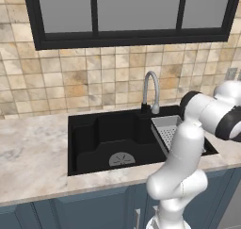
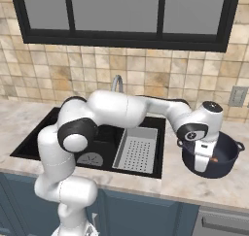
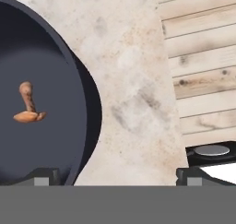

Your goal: Dump the mushroom from the pot into the sink. Then turn on the water and wash the mushroom. Then turn off the water and put the mushroom back in the pot.

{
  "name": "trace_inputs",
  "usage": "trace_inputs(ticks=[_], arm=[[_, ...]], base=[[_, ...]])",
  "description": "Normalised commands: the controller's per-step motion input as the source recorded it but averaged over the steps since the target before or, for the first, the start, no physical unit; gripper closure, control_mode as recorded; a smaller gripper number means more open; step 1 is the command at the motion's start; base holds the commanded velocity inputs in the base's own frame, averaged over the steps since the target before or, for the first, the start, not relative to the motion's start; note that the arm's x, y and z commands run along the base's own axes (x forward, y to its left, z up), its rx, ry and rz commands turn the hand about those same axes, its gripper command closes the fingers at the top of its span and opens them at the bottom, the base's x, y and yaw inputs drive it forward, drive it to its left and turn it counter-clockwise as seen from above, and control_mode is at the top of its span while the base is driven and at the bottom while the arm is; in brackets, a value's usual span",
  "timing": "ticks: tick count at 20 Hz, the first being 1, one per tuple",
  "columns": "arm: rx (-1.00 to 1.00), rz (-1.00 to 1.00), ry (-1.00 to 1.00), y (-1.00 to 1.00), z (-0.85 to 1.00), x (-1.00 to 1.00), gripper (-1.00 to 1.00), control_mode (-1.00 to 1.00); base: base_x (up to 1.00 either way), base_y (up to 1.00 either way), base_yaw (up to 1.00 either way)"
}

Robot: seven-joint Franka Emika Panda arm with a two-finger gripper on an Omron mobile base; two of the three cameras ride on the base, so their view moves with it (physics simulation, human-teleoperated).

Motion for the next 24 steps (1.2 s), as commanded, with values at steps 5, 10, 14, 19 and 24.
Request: trace_inputs(ticks=[5,10,14,19,24], arm=[[0.00,0.00,0.00,-0.10,-0.04,0.15,-1.00,-1.00],[0.00,0.00,0.00,-0.01,-0.10,0.19,-1.00,-1.00],[0.00,0.00,0.00,0.00,-0.13,0.19,-1.00,-1.00],[0.00,0.00,0.00,0.00,-0.22,0.20,-1.00,-1.00],[0.00,0.00,0.00,0.00,-0.25,0.12,-1.00,-1.00]], base=[[0.00,0.00,0.00],[0.00,0.00,0.00],[0.00,0.00,0.00],[0.00,0.00,0.00],[0.00,0.00,0.00]])
